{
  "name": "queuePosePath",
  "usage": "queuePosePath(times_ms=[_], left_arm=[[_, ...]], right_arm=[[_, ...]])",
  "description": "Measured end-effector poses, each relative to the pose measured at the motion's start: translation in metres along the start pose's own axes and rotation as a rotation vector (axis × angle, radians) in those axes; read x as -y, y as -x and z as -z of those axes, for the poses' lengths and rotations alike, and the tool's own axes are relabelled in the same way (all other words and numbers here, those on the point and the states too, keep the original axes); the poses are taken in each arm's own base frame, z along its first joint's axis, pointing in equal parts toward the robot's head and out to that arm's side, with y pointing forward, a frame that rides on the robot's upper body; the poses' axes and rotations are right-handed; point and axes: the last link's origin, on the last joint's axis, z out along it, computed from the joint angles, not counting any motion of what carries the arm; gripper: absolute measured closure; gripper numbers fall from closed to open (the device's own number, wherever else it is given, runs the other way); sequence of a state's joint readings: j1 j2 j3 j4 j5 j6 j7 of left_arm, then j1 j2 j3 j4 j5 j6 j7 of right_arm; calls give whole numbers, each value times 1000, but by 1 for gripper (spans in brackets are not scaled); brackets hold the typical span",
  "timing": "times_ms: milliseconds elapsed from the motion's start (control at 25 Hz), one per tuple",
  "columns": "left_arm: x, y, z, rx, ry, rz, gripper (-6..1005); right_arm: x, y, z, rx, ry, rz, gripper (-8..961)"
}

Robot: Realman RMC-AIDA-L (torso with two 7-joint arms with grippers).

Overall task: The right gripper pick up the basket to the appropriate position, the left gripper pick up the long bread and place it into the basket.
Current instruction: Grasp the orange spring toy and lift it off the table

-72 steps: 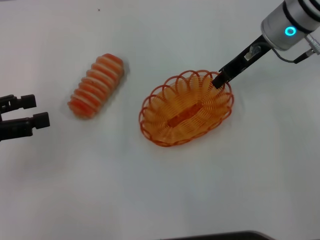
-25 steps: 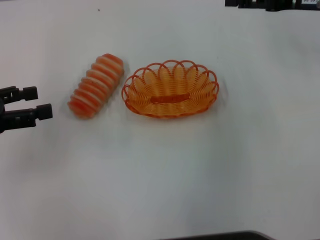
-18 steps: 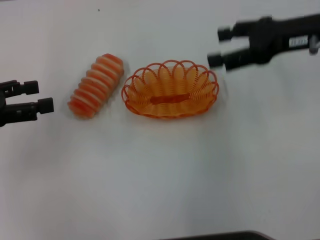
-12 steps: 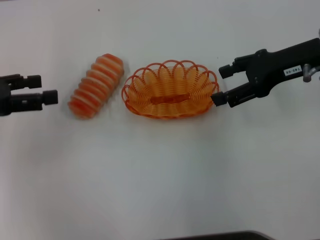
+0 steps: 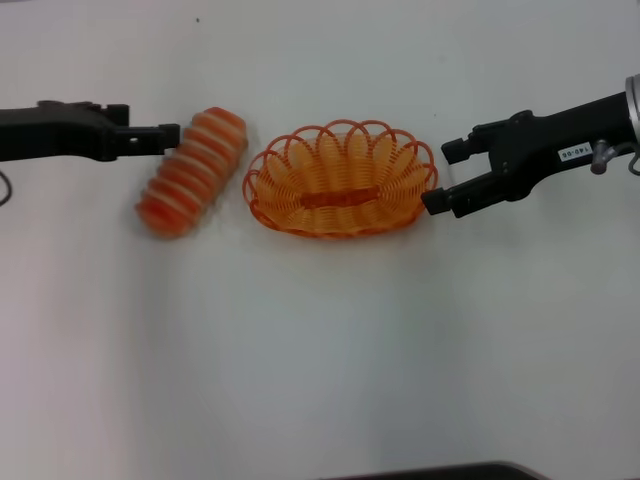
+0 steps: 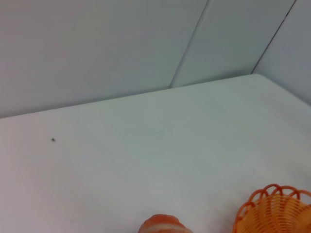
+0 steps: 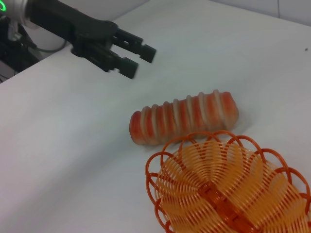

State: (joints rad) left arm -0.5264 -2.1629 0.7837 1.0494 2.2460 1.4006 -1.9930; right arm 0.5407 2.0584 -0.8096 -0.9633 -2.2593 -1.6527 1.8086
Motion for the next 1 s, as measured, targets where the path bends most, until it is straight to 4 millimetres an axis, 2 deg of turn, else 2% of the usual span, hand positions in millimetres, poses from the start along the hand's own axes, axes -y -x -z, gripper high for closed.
queuePosePath(times_ms=[80, 440, 1000], left_arm=[[-2, 0, -16, 23, -20, -25, 130], [0, 9, -47, 49, -95, -59, 131], [-7, 17, -68, 101, -116, -116, 131]], right_arm=[[0, 0, 0, 0, 1, -2, -2], [3, -2, -2, 7, -12, -14, -2], [2, 5, -5, 16, -2, -16, -2]])
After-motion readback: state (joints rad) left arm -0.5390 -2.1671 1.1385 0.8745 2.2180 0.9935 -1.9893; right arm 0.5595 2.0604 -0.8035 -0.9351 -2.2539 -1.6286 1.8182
